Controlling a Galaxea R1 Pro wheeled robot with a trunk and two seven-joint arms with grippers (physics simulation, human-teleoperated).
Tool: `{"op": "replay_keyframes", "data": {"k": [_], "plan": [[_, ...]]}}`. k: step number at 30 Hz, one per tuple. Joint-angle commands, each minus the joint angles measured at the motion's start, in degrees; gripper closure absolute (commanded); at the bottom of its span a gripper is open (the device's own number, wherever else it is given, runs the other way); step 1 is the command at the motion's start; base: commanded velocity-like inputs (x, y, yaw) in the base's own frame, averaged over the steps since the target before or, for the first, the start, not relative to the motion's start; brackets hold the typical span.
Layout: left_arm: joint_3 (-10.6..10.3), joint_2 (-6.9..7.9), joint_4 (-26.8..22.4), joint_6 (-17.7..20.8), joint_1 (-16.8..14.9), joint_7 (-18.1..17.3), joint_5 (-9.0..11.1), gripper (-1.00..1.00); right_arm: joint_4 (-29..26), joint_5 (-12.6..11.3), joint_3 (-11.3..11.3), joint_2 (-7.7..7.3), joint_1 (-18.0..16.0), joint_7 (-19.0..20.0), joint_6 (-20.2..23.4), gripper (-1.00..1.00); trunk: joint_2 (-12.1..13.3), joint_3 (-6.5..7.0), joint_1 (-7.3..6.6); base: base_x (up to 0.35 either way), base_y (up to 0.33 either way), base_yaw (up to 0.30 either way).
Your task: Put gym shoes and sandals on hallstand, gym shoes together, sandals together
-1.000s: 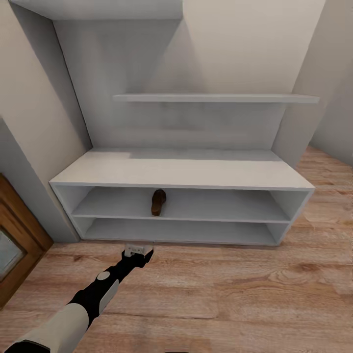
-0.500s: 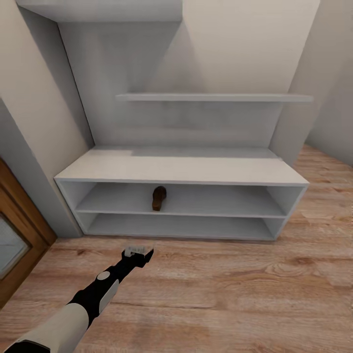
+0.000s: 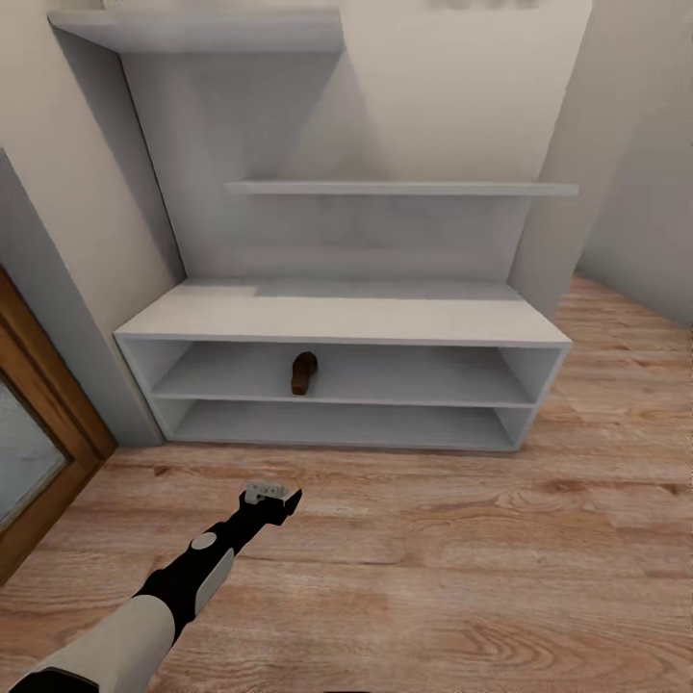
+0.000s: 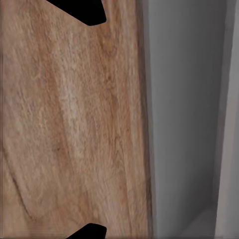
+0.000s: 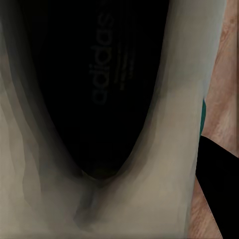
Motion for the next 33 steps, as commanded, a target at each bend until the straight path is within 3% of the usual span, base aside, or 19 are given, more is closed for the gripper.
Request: {"op": "replay_keyframes", "data": {"k": [1,10,11,14,16,17,18,19,20,21,22,25,26,27,30,33], "plan": [[-0.4,0.06,0.1,-0.2,0.0,-0.1,0.6,-1.00,-0.1,0.1,0.0,0.00,0.0,0.0,0.3,1.00,0.0,-0.05,-0.02,-0.059,-0.041,0.000],[-0.3,0.24,0.0,-0.1,0.0,-0.1,0.5,-1.00,0.0,0.1,0.1,0.28,0.0,0.0,0.4,1.00,0.0,-0.05,-0.02,-0.013,-0.009,0.000],[-0.2,3.39,0.0,-0.1,0.0,-2.7,0.7,-1.00,0.0,0.1,1.1,0.46,-0.1,0.0,0.4,1.00,0.0,-0.05,-0.02,0.000,0.000,0.000],[-0.2,6.07,0.0,-0.1,0.0,-9.0,0.8,-1.00,0.0,0.1,3.7,0.50,0.0,0.0,0.4,1.00,0.0,-0.05,-0.02,0.000,0.000,0.000],[0.2,7.87,0.0,-0.2,0.0,-15.7,0.9,-1.00,0.0,0.1,6.3,0.51,0.0,0.0,0.4,1.00,0.0,-0.05,-0.02,0.000,0.000,0.000],[0.9,9.05,0.0,-0.3,0.0,-20.3,1.0,-1.00,0.0,0.1,8.4,0.52,0.0,0.1,0.4,1.00,0.0,-0.05,-0.02,0.000,0.000,0.000],[1.4,9.64,0.1,-0.3,0.0,-22.7,1.0,-1.00,0.0,0.1,9.6,0.52,-0.1,0.1,0.3,1.00,0.0,-0.05,-0.02,0.000,0.000,0.000],[2.7,10.64,0.1,-0.5,0.0,-26.9,1.0,-1.00,0.0,0.0,12.4,0.55,0.0,0.1,0.3,1.00,0.0,-0.05,-0.02,0.000,0.000,0.000],[4.8,11.68,0.1,-1.5,0.0,-31.7,0.9,-1.00,0.1,-0.1,17.5,0.58,-0.1,0.1,0.3,1.00,0.0,-0.05,-0.02,0.000,0.000,0.000],[6.1,12.13,0.1,-2.6,0.0,-33.7,0.9,-1.00,0.1,-0.1,21.6,0.62,-0.1,0.2,0.3,1.00,0.0,-0.05,-0.02,0.000,0.000,0.000],[6.5,12.34,0.1,-3.2,0.0,-34.5,0.8,-1.00,0.1,-0.2,23.8,0.64,-0.1,0.2,0.3,1.00,0.0,-0.05,-0.02,0.000,0.000,0.000],[7.9,13.69,0.3,-5.8,0.0,-37.0,0.6,-1.00,0.1,-0.5,37.9,0.68,0.0,0.1,0.4,1.00,0.0,-0.05,-0.02,0.000,0.000,0.000],[8.0,13.84,0.3,-6.1,0.0,-37.1,0.6,-1.00,0.1,-0.6,39.9,0.69,0.0,0.0,0.4,1.00,0.0,-0.05,-0.02,0.000,0.000,0.000],[8.3,14.32,0.4,-6.8,0.0,-37.6,0.4,-1.00,0.5,-0.7,46.3,0.77,-0.1,0.0,3.2,1.00,0.0,-0.05,-0.02,0.000,0.000,0.000],[8.3,14.50,0.4,-7.3,0.0,-37.7,0.2,-1.00,3.6,-0.8,48.9,1.13,-0.8,0.2,10.6,1.00,0.0,-0.05,-0.02,0.000,0.000,0.000],[8.3,14.54,0.4,-7.3,0.0,-37.8,0.0,-1.00,5.8,-0.9,49.5,1.67,-4.3,0.3,13.7,1.00,0.0,-0.05,-0.02,0.000,0.000,0.000]]}}
